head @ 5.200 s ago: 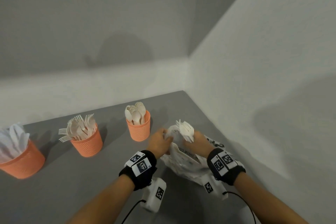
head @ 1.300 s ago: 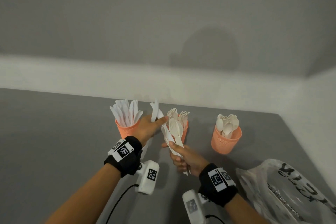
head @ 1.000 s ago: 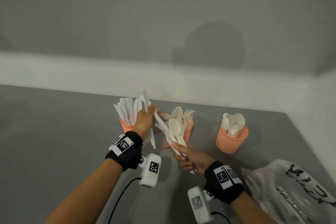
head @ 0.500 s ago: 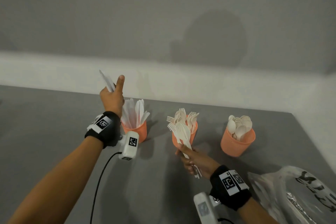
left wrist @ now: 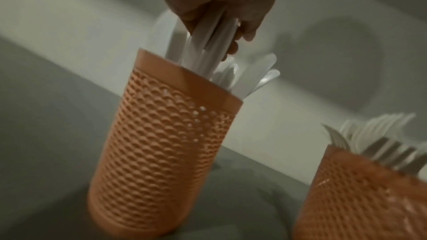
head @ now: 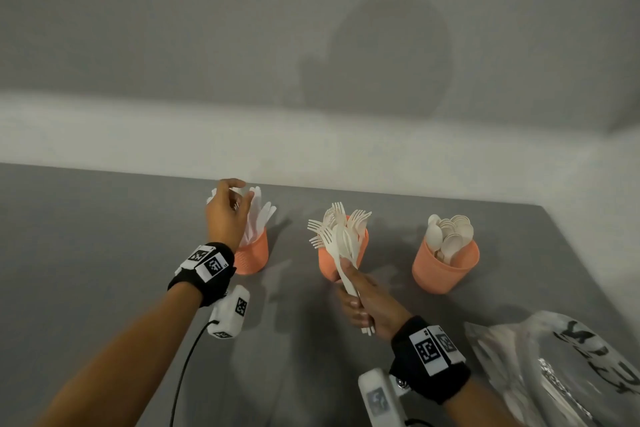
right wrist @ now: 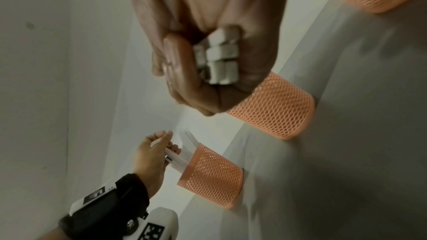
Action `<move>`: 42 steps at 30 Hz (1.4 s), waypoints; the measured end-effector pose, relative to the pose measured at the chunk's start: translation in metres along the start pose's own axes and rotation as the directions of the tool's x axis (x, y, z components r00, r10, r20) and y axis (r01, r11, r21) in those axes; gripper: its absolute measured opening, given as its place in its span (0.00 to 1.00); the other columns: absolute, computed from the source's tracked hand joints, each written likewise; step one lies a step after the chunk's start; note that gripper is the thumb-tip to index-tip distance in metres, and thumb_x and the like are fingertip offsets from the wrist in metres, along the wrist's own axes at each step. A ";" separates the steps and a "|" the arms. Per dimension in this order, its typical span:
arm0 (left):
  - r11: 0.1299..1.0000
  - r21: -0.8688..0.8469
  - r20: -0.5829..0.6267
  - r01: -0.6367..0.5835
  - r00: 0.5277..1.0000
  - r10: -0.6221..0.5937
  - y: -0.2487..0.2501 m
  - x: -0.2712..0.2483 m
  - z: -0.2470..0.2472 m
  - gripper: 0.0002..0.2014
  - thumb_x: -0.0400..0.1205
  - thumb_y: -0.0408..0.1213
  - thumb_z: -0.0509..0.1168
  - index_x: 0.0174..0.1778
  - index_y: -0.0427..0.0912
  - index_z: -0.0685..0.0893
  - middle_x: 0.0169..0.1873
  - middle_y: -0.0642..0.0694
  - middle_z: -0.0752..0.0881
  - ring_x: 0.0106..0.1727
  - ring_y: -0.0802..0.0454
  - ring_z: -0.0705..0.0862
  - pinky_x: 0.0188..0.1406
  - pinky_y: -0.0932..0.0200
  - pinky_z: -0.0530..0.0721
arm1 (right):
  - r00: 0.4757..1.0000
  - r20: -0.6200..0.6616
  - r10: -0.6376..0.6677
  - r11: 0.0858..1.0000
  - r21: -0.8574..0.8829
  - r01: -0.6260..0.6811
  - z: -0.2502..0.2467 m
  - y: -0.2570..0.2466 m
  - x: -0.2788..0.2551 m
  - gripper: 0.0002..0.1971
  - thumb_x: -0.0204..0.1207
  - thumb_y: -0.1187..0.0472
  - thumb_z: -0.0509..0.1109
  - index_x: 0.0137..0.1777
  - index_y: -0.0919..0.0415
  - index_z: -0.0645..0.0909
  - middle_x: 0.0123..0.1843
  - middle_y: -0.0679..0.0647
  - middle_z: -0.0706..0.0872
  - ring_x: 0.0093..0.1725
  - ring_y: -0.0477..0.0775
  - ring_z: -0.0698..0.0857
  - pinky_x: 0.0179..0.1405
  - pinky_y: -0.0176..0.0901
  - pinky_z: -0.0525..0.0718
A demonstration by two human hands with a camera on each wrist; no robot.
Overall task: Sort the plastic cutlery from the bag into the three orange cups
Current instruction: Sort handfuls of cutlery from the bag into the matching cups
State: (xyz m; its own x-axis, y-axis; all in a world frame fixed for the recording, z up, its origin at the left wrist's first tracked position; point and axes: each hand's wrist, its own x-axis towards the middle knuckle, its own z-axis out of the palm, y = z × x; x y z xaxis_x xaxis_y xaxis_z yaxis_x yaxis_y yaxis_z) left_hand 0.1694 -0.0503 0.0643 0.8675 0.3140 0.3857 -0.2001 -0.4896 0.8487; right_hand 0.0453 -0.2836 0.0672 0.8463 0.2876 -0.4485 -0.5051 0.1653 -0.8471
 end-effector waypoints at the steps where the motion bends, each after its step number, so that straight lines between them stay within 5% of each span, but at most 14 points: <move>1: 0.996 0.063 0.041 -0.060 0.997 0.058 -0.001 0.001 -0.001 0.04 0.81 0.34 0.65 0.49 0.38 0.80 0.29 0.46 0.79 0.31 0.53 0.77 0.34 0.64 0.73 | 1.000 0.001 -0.002 1.000 0.005 0.002 0.001 0.000 -0.001 0.18 0.81 0.45 0.55 0.38 0.58 0.72 0.18 0.46 0.64 0.13 0.40 0.60 0.10 0.29 0.58; 5: 0.890 0.292 0.209 -0.350 0.932 0.298 -0.007 -0.002 -0.004 0.16 0.85 0.36 0.55 0.48 0.30 0.85 0.40 0.34 0.84 0.41 0.38 0.82 0.40 0.56 0.75 | 1.000 0.008 -0.008 1.000 0.016 0.008 0.005 0.000 -0.003 0.17 0.81 0.45 0.57 0.37 0.57 0.71 0.18 0.46 0.64 0.13 0.40 0.60 0.10 0.29 0.59; 9: 0.848 0.377 0.341 -0.371 0.907 0.245 -0.007 -0.013 -0.010 0.30 0.83 0.48 0.42 0.49 0.29 0.85 0.42 0.33 0.85 0.46 0.34 0.82 0.43 0.47 0.79 | 1.000 -0.003 -0.014 1.000 0.017 0.014 0.007 0.001 -0.003 0.17 0.80 0.45 0.57 0.38 0.57 0.71 0.18 0.46 0.64 0.13 0.41 0.60 0.10 0.29 0.59; 13: 0.833 0.343 0.189 -0.433 0.901 0.390 0.013 -0.018 -0.014 0.22 0.84 0.43 0.50 0.60 0.31 0.82 0.54 0.35 0.84 0.59 0.43 0.77 0.62 0.54 0.72 | 0.999 -0.013 -0.043 0.999 0.009 0.043 0.008 0.000 -0.005 0.17 0.81 0.46 0.56 0.38 0.57 0.71 0.18 0.46 0.64 0.13 0.40 0.60 0.10 0.29 0.59; 16: 0.957 0.050 0.046 -0.287 0.957 0.285 0.049 -0.040 -0.010 0.18 0.83 0.41 0.54 0.63 0.36 0.80 0.54 0.46 0.82 0.55 0.57 0.77 0.60 0.73 0.70 | 0.996 -0.022 -0.086 0.996 0.006 0.086 0.010 -0.002 -0.008 0.17 0.82 0.46 0.54 0.42 0.58 0.71 0.19 0.47 0.63 0.13 0.40 0.60 0.11 0.29 0.58; 18: 0.987 -0.119 0.102 -0.105 0.988 0.117 0.069 -0.060 -0.002 0.15 0.82 0.44 0.57 0.60 0.41 0.80 0.49 0.51 0.83 0.48 0.58 0.81 0.50 0.76 0.74 | 0.994 -0.023 -0.109 0.994 0.000 0.109 0.011 -0.002 -0.009 0.18 0.83 0.44 0.52 0.47 0.59 0.72 0.19 0.47 0.64 0.14 0.40 0.60 0.12 0.30 0.58; 22: 0.949 -0.198 0.440 0.246 0.888 -0.138 0.084 -0.097 0.021 0.16 0.81 0.49 0.64 0.57 0.41 0.79 0.45 0.49 0.87 0.45 0.54 0.85 0.45 0.65 0.80 | 0.986 -0.045 -0.161 0.983 -0.098 0.156 0.013 -0.001 -0.010 0.23 0.83 0.42 0.50 0.57 0.60 0.74 0.21 0.46 0.67 0.15 0.41 0.61 0.13 0.31 0.60; 24: 0.910 -0.229 0.461 0.346 0.862 -0.211 0.090 -0.113 0.032 0.15 0.79 0.47 0.67 0.55 0.42 0.78 0.44 0.47 0.87 0.43 0.53 0.86 0.42 0.62 0.82 | 0.976 -0.058 -0.212 0.969 -0.146 0.202 0.012 -0.001 -0.013 0.24 0.82 0.41 0.50 0.60 0.60 0.74 0.23 0.47 0.69 0.16 0.41 0.62 0.14 0.31 0.61; 30: 0.915 -0.209 0.423 0.345 0.876 -0.233 0.102 -0.131 0.051 0.07 0.79 0.35 0.67 0.38 0.38 0.77 0.34 0.40 0.83 0.36 0.47 0.81 0.41 0.48 0.82 | 0.963 -0.130 -0.235 0.969 -0.102 0.223 0.007 0.008 -0.015 0.23 0.82 0.39 0.48 0.50 0.55 0.77 0.26 0.51 0.72 0.15 0.42 0.65 0.14 0.30 0.62; 33: 0.892 -0.280 0.360 0.356 0.900 -0.246 0.110 -0.127 0.049 0.07 0.81 0.33 0.64 0.37 0.40 0.74 0.36 0.39 0.83 0.36 0.46 0.83 0.41 0.51 0.83 | 0.962 -0.183 -0.205 0.979 -0.044 0.200 0.003 0.011 -0.016 0.21 0.83 0.41 0.50 0.45 0.56 0.76 0.23 0.48 0.71 0.15 0.43 0.64 0.14 0.30 0.62; 37: 0.716 -0.551 0.316 0.428 0.902 -0.296 0.123 -0.110 0.035 0.02 0.85 0.31 0.55 0.47 0.37 0.70 0.33 0.44 0.87 0.30 0.54 0.87 0.30 0.63 0.86 | 0.961 -0.222 -0.165 0.981 0.063 0.183 -0.002 0.009 -0.018 0.16 0.85 0.49 0.51 0.41 0.55 0.72 0.18 0.45 0.66 0.13 0.41 0.61 0.12 0.28 0.59; 39: 0.675 -0.590 0.285 0.443 0.896 -0.340 0.124 -0.102 0.030 0.07 0.84 0.28 0.54 0.41 0.41 0.69 0.23 0.48 0.82 0.20 0.55 0.82 0.21 0.64 0.82 | 0.961 -0.229 -0.155 0.982 0.069 0.175 -0.004 0.009 -0.018 0.14 0.85 0.51 0.51 0.44 0.56 0.73 0.20 0.46 0.66 0.14 0.41 0.61 0.14 0.29 0.58; 42: 0.745 -0.455 0.320 0.488 0.870 -0.375 0.114 -0.100 0.031 0.17 0.83 0.25 0.51 0.27 0.42 0.66 0.15 0.50 0.67 0.15 0.56 0.65 0.12 0.68 0.64 | 0.964 -0.202 -0.171 0.978 0.084 0.191 -0.004 0.008 -0.019 0.13 0.85 0.51 0.52 0.47 0.57 0.74 0.22 0.47 0.67 0.14 0.42 0.61 0.13 0.31 0.59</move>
State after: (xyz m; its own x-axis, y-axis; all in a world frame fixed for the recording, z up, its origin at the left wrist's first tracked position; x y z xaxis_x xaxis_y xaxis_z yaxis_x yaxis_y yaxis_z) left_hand 0.0738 -0.1626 0.1109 0.9757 0.1961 -0.0982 0.0672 0.1590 0.9850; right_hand 0.0256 -0.2920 0.0677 0.9367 0.0583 -0.3452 -0.3465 0.2954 -0.8903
